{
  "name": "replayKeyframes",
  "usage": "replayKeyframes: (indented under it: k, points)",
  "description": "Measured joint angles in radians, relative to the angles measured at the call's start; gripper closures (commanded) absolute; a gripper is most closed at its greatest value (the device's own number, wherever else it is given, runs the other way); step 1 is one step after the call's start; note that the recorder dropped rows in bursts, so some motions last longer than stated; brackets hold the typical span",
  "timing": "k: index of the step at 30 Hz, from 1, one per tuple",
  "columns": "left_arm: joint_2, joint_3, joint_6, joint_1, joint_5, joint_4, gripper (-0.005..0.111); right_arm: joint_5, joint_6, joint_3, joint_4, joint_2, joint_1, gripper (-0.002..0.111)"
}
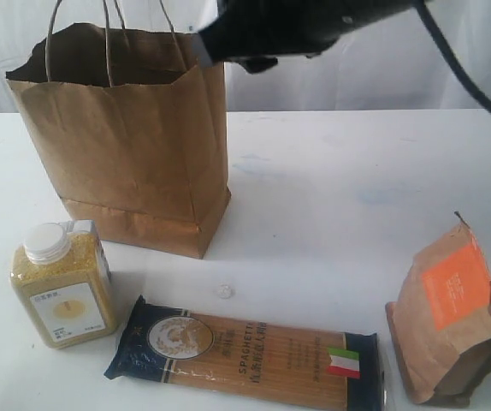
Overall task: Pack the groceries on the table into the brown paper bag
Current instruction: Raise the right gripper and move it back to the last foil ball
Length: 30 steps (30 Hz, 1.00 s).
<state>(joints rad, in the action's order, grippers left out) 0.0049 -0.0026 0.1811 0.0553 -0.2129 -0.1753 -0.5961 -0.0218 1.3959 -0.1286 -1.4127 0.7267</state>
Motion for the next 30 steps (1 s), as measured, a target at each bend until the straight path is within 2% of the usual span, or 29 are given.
replayKeyframes:
  k: [6,10,13,18,30]
  points:
    - [0.0,0.0,0.0,0.0,0.0,0.0,0.107,0.016,-0.004,-0.233,0.065,0.004,0.0,0.059]
    - [0.0,0.0,0.0,0.0,0.0,0.0,0.107,0.067,-0.004,-0.291,0.103,-0.086,0.0,0.054]
    - [0.0,0.0,0.0,0.0,0.0,0.0,0.107,0.125,-0.022,-0.294,0.129,-0.238,0.0,0.047]
    - [0.0,0.0,0.0,0.0,0.0,0.0,0.107,0.135,-0.059,-0.299,0.154,-0.394,0.0,0.046]
    - [0.0,0.0,0.0,0.0,0.0,0.0,0.107,0.001,-0.059,-0.135,0.181,-0.51,0.021,0.046]
